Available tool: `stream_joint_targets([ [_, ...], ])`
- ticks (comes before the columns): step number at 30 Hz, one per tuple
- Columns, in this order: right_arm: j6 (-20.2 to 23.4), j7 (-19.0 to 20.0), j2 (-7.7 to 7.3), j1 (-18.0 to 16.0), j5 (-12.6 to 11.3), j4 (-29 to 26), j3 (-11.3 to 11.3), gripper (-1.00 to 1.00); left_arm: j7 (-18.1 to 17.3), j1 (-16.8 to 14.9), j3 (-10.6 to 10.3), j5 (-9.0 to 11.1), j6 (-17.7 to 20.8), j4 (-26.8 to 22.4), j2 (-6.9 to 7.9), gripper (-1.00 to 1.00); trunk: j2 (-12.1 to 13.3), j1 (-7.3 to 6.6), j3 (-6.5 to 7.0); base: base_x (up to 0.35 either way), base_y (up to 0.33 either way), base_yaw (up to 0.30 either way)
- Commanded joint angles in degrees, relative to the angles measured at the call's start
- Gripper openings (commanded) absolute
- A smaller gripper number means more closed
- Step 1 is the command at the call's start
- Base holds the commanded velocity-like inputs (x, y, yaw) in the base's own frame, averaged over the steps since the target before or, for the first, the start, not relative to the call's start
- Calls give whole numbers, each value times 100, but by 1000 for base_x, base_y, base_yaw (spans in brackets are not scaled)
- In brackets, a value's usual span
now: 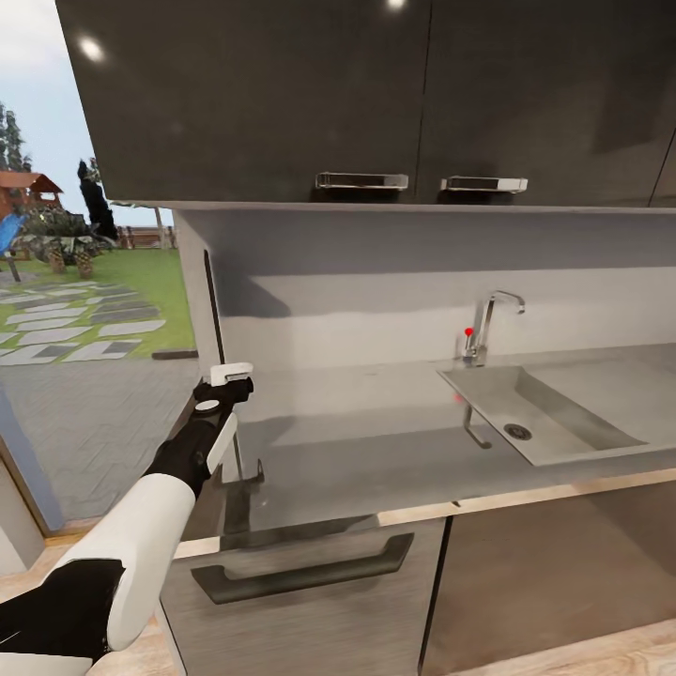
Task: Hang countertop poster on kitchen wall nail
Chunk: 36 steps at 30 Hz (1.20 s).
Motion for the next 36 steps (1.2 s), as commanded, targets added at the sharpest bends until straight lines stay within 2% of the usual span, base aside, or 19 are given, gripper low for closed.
stream_joint_targets([
  [1,-19,2,1,-5,6,5,-10,100,9,-2,12,12,29,-10,-4,100,-3,0,-6,0,0,0],
  [31,-19,0,1,-5,6,5,-10,100,11,-2,14,12,34,4,5,100,-3,0,-6,21,0,0],
  [32,-19,0,1,-5,6,5,-8,100,11,-2,13,12,34,6,5,-100,-3,0,-6,2,0,0],
  [36,-19,1,1,-5,6,5,-8,100,11,-2,18,12,37,53,5,-100,-3,0,-6,0,0,0],
])
